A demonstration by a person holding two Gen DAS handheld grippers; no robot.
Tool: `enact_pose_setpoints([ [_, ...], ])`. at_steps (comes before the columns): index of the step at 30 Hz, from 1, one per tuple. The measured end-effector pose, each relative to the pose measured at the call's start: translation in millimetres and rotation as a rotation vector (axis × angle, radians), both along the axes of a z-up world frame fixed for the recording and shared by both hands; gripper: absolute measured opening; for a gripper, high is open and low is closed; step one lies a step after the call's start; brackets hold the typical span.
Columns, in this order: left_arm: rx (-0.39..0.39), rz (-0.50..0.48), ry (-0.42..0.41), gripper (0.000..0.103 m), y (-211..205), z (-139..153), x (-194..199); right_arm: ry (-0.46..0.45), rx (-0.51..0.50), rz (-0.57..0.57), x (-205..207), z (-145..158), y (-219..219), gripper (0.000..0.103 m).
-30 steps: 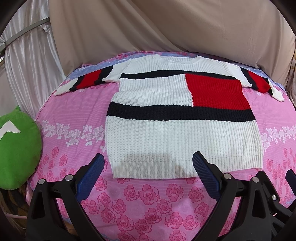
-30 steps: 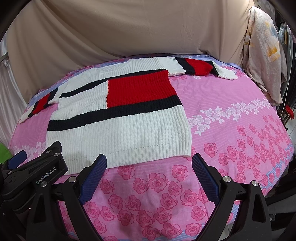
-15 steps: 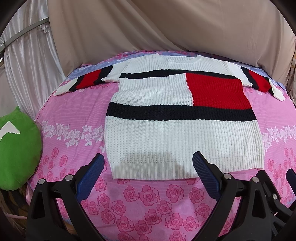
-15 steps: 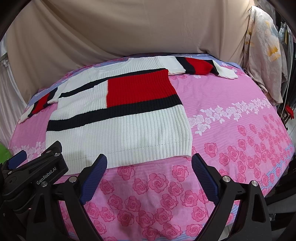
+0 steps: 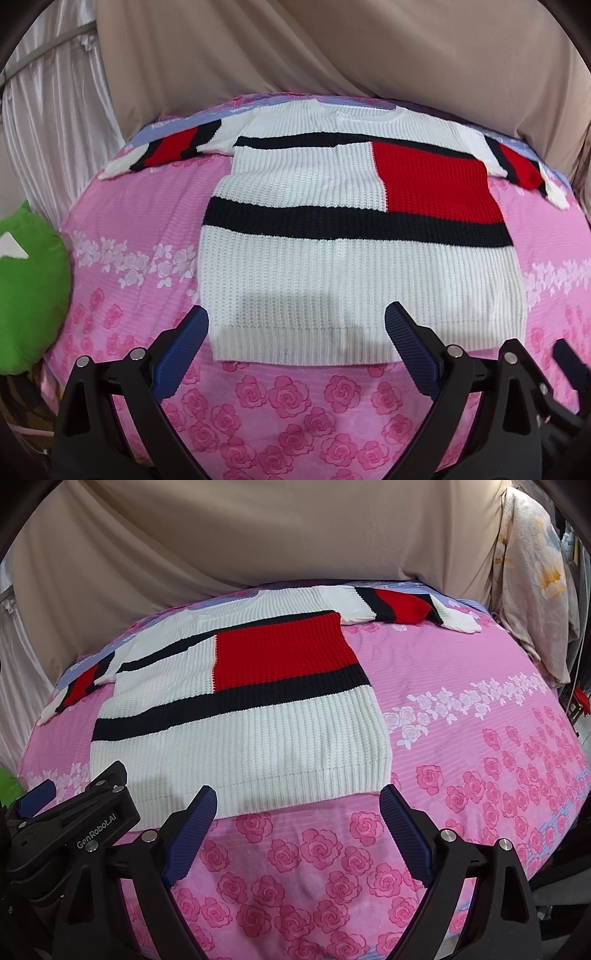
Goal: Fold small clothes
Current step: 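Grasp the striped sleeve cuff with the right gripper and lift it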
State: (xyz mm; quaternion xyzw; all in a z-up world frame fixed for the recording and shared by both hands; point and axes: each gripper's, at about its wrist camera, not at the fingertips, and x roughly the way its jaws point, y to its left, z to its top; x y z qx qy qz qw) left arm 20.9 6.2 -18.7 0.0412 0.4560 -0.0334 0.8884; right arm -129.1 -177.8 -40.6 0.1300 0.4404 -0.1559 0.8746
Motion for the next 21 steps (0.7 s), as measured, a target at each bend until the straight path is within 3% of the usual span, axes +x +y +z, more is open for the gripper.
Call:
enact_pose_setpoints([
  [4,-0.045,0.031,0.015,0.096,6.7,1.9,14.2,-0.038,0.129,-0.038,12.4,-6.5,-47.3,0.086],
  [11,-0.015,0.049,0.017,0.096,0.2,-3.9,40.9,-0.140,0.268,-0.308,79.7,-7.5,-261.9,0.086],
  [16,0.023,0.066,0.001,0.096,-3.6,-16.6,56.2,-0.183,0.355,-0.454,152.6,-44.5,-409.6,0.080],
  [21,0.059,0.077,0.004,0.096,1.0,-30.1,64.8,-0.245,0.409,-0.634,181.1,-74.8,-482.5,0.068],
])
